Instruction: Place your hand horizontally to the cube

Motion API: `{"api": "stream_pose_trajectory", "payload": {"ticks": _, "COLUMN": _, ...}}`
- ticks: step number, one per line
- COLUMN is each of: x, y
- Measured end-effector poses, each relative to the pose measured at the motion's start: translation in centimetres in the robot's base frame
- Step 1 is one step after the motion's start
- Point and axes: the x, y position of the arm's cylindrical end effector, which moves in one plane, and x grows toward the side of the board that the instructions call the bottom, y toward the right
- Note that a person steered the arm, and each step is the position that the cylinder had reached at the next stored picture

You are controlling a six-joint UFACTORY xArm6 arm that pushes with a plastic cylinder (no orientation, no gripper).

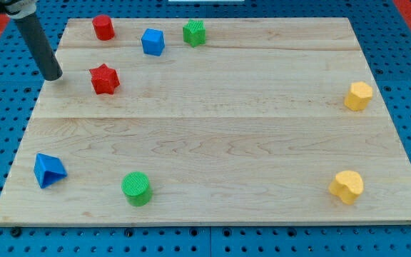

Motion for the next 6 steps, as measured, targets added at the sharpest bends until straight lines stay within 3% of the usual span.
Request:
{"api": "stream_pose_trajectory", "payload": {"ticks": 5, "x": 0.3, "y": 0.4}}
{"api": "stream_pose_trajectory", "payload": {"ticks": 6, "x": -3.0, "y": 1.8}}
